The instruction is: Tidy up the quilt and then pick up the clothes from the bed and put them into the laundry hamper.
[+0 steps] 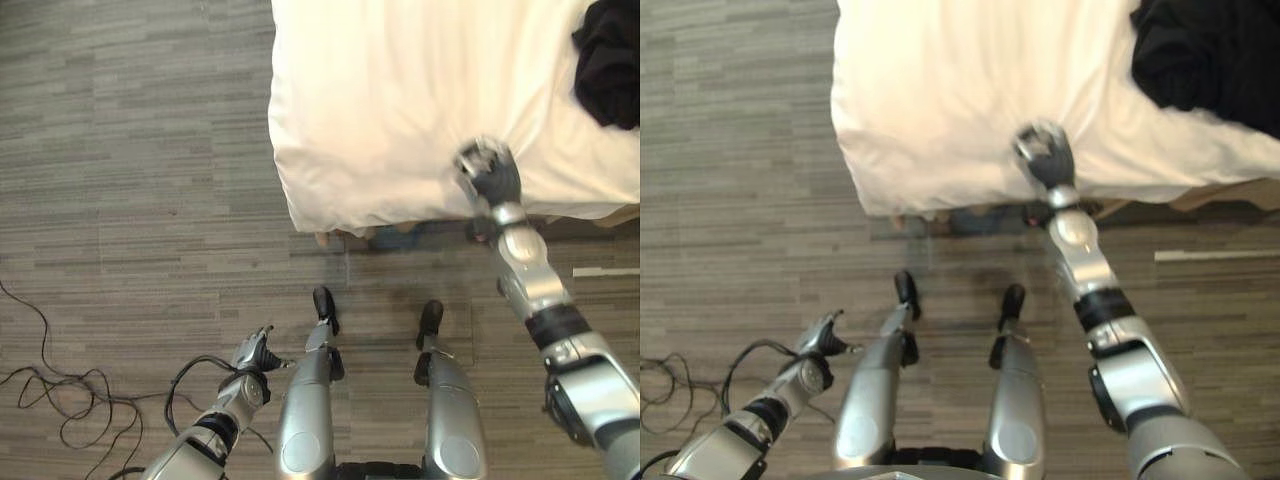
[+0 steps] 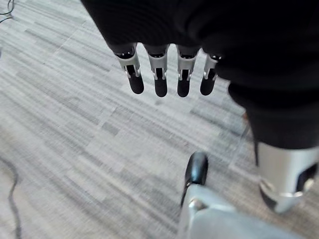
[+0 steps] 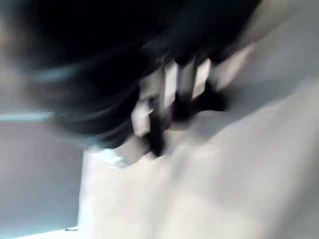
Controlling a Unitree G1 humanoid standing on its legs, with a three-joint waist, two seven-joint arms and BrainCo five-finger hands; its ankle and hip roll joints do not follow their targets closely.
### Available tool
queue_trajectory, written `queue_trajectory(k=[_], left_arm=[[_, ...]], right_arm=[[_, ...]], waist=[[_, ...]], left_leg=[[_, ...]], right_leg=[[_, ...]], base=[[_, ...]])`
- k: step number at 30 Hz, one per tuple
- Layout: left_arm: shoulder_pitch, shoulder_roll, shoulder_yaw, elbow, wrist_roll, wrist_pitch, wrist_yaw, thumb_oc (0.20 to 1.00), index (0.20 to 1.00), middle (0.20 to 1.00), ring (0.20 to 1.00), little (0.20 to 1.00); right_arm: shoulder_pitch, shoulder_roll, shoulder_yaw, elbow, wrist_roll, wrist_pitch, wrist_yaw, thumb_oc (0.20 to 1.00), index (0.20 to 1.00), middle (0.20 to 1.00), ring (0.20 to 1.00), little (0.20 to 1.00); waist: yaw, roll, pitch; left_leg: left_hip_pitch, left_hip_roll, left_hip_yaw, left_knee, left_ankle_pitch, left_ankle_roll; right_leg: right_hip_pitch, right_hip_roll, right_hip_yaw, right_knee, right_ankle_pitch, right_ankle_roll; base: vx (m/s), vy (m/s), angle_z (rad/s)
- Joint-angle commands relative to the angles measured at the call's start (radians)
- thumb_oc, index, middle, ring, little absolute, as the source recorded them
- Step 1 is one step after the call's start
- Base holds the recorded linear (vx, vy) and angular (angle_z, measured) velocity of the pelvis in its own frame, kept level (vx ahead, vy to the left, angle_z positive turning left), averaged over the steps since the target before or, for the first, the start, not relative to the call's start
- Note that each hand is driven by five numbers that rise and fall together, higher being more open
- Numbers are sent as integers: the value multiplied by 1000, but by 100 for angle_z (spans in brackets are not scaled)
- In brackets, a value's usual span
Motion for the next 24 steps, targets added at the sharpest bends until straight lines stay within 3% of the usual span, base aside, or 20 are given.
queue_trajectory(k=[1,2,3,4,5,6,7,9,10,11,12,13,14,18,19,20,21,22,23,24], left_arm=[[38,11,4,31,22,21,4,1000,1000,1000,1000,1000],[48,5,10,43,49,24,-14,1000,1000,1000,1000,1000],[49,5,10,42,49,24,-14,1000,1000,1000,1000,1000],[58,3,8,54,86,26,-42,1000,1000,1000,1000,1000],[59,3,8,54,86,26,-42,1000,1000,1000,1000,1000],[70,4,14,74,107,29,-60,1000,1000,1000,1000,1000],[71,4,14,74,107,29,-60,1000,1000,1000,1000,1000],[88,11,27,72,107,32,-72,1000,1000,1000,1000,1000],[100,13,39,74,93,34,-77,1000,1000,1000,1000,1000],[102,13,39,74,93,34,-77,1000,1000,1000,1000,1000],[121,0,61,97,80,38,-82,1000,1000,1000,1000,1000],[123,1,62,97,79,37,-82,1000,1000,1000,1000,1000],[142,-22,86,123,57,35,-86,1000,1000,1000,1000,1000],[149,-55,96,140,49,25,-88,1000,1000,1000,1000,1000],[135,-72,99,131,11,14,-75,1000,1000,1000,1000,1000],[130,-79,96,127,0,12,-73,1000,1000,1000,1000,1000],[129,-78,96,128,0,12,-73,1000,1000,1000,1000,1000],[129,-88,91,117,-18,-3,-70,1000,1000,1000,1000,1000],[129,-87,90,118,-18,-4,-70,1000,1000,1000,1000,1000],[124,-104,71,127,-32,-14,-67,1000,1000,1000,1000,1000]], right_arm=[[232,-2,-147,49,39,66,-37,200,200,200,200,200],[351,21,-213,84,47,76,-18,200,200,200,200,200],[353,21,-213,83,47,77,-18,200,200,200,200,200],[480,41,-259,107,29,100,8,200,200,200,200,200],[482,41,-259,106,29,100,8,200,200,200,200,200],[568,64,-279,132,4,118,28,200,200,200,200,200],[569,65,-279,131,4,119,28,200,200,200,200,200],[604,80,-267,189,-32,140,38,200,200,200,200,200],[613,91,-225,268,-85,171,60,1000,1000,1000,1000,1000],[613,92,-223,271,-86,170,61,1000,1000,1000,1000,1000],[619,109,-186,307,-139,191,74,1000,1000,1000,1000,1000],[619,110,-184,309,-141,190,74,1000,1000,1000,1000,1000],[611,127,-146,375,-193,205,82,1000,1000,1000,1000,1000],[595,152,-83,476,-249,227,99,1000,1000,1000,1000,1000],[571,151,-26,517,-302,236,100,1000,1000,1000,1000,1000],[559,148,-6,537,-328,244,97,1000,1000,1000,1000,1000],[557,149,-6,539,-330,244,97,1000,1000,1000,1000,1000],[543,148,32,574,-382,256,101,1000,1000,1000,1000,1000],[543,149,31,575,-383,255,100,1000,1000,1000,1000,1000],[533,147,52,615,-421,261,93,1000,1000,1000,1000,1000]], waist=[[-36,-39,-57],[-81,-50,-91],[-81,-52,-92],[-124,-59,-143],[-124,-61,-145],[-159,-59,-185],[-159,-61,-187],[-163,-54,-207],[-144,-45,-235],[-143,-46,-232],[-122,-54,-266],[-119,-55,-264],[-102,-66,-314],[-103,-69,-354],[-78,-69,-343],[-64,-73,-338],[-65,-72,-337],[-33,-103,-339],[-34,-106,-341],[-12,-103,-339]], left_leg=[[54,79,-18,160,-177,-108],[122,61,21,131,-194,-105],[124,58,22,125,-187,-104],[184,35,62,82,-192,-101],[184,31,63,77,-186,-99],[239,27,99,38,-180,-95],[238,24,101,33,-174,-94],[297,38,163,-8,-163,-84],[359,71,262,-28,-167,-88],[368,72,265,-31,-168,-90],[402,93,358,-28,-155,-85],[409,95,364,-30,-155,-87],[437,111,432,-4,-153,-89],[455,176,465,134,-144,-124],[439,225,383,299,-39,-179],[417,220,304,342,-44,-178],[414,223,300,348,-46,-178],[344,49,61,293,-158,-101],[343,43,62,289,-155,-98],[335,-43,-106,187,-244,-73]], right_leg=[[-2,-84,19,12,-34,93],[51,-88,21,-52,-6,108],[52,-89,21,-59,1,108],[102,-89,28,-126,31,121],[101,-92,29,-131,37,121],[121,-82,39,-142,52,123],[118,-84,41,-144,57,123],[122,-87,-18,-107,55,123],[166,-125,-206,-27,14,110],[170,-124,-205,-22,7,110],[213,-152,-350,3,3,84],[216,-148,-345,0,3,83],[268,-145,-421,-41,11,67],[319,-50,-338,-164,-26,43],[347,8,-282,-198,-54,20],[364,33,-252,-221,-61,8],[367,36,-254,-224,-61,7],[363,41,-147,-227,-48,1],[359,35,-147,-226,-46,3],[377,70,-38,-241,-63,18]], base=[[142,139,-7],[142,140,-7],[224,212,-22],[111,108,-36],[221,195,-60],[81,91,-59],[110,154,-66],[28,111,-89],[45,88,-122],[39,112,-185],[-4,18,-215],[27,-61,-258],[72,-164,-193],[147,-207,-158],[183,-207,-163],[178,-190,-184],[120,-46,-182],[69,30,-135],[214,97,-168],[134,74,-187]])
